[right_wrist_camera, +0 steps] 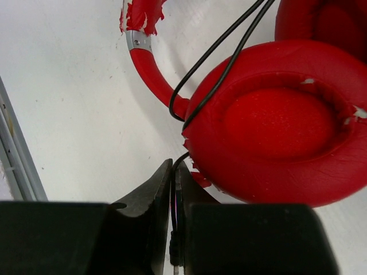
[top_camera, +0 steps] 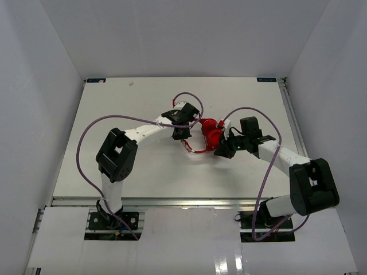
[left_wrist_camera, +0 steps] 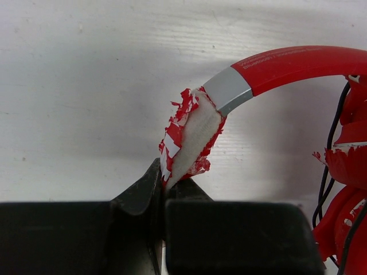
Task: Wrap the headphones
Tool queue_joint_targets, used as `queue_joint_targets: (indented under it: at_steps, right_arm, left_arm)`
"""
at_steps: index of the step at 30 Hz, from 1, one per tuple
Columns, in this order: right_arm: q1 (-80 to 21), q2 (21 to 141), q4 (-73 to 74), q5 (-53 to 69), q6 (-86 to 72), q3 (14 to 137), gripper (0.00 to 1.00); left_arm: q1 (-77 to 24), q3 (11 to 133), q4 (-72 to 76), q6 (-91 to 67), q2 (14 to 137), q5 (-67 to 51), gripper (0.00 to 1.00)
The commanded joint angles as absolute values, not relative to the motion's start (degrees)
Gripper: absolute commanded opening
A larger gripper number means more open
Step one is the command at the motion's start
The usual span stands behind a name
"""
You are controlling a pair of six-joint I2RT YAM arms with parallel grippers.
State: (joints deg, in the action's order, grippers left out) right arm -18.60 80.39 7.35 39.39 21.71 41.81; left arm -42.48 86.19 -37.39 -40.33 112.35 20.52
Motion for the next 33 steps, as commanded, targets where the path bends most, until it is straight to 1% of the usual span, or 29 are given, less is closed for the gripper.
queue_joint_targets:
  at_steps: [1,6,10,12,14,16,17,19,20,21,22,23,25,27,30,33]
  right_arm:
    - [-19.45,83.12,5.19,40.89,22.85,46.11,0.12]
    - [-20.05,84.04,5.4,41.15,23.04,46.76,0.16]
    - [-20.29,84.27,6.63,41.46,23.73,46.76,0.23]
    - [-20.29,83.86,7.32,41.44,24.43,46.86,0.26]
    - [-20.22,82.66,8.81,41.16,25.07,47.01,0.33]
    - [-20.15,79.82,11.23,40.44,25.73,47.37,0.43]
    - [-19.79,76.61,12.61,39.55,26.09,47.37,0.5]
    - [-19.08,71.58,15.02,38.07,26.31,47.43,0.66]
    - [-18.77,69.23,16.17,37.35,26.37,47.44,0.74]
    - [-18.58,66.78,17.49,36.5,26.38,47.42,0.81]
    - [-18.39,63.69,19.48,35.27,26.43,47.61,0.9]
    - [-18.25,61.12,21.23,34.25,26.38,47.87,0.95]
    - [-18.12,57.49,24.88,31.93,25.22,48.71,0.91]
    - [-17.33,54.09,27.36,28.34,23.16,49.39,0.9]
    - [-15.63,51.17,29.82,23.44,20.99,49.58,0.9]
    - [-13.66,46.91,30.23,17.63,19.81,48.11,0.9]
  left_arm:
    - [-41.82,87.71,-36.4,-38.21,113.18,20.4,0.0]
    - [-41.57,88.1,-36.48,-37.89,114.55,19.03,0.01]
    - [-41.56,88.81,-37.09,-38.19,115.34,17.94,0.13]
    - [-41.57,88.83,-37.68,-38.44,114.8,17.87,0.23]
    - [-41.57,88.62,-38.18,-38.65,113.59,18.08,0.34]
    - [-41.57,88.21,-38.49,-38.45,111.45,17.85,0.52]
    - [-41.57,88.03,-38.5,-38.21,110.02,17.44,0.63]
    - [-41.57,87.86,-38.31,-37.41,106.97,16.34,0.8]
    - [-41.57,87.78,-38.21,-36.98,105.49,15.8,0.86]
    - [-41.56,87.6,-38.12,-36.44,103.9,15.32,0.89]
    - [-41.51,87.17,-38.02,-35.63,101.62,14.75,0.93]
    - [-41.52,86.7,-37.86,-34.83,99.63,14.08,0.96]
    - [-41.57,84.63,-36.36,-33.31,95.67,10.87,0.98]
    - [-41.57,79.94,-33.66,-31.71,89.78,7.31,0.98]
    - [-41.66,71.39,-27.73,-28.55,78.08,1.75,0.98]
    - [-41.66,58.32,-21.22,-24.27,65.11,-5.65,0.98]
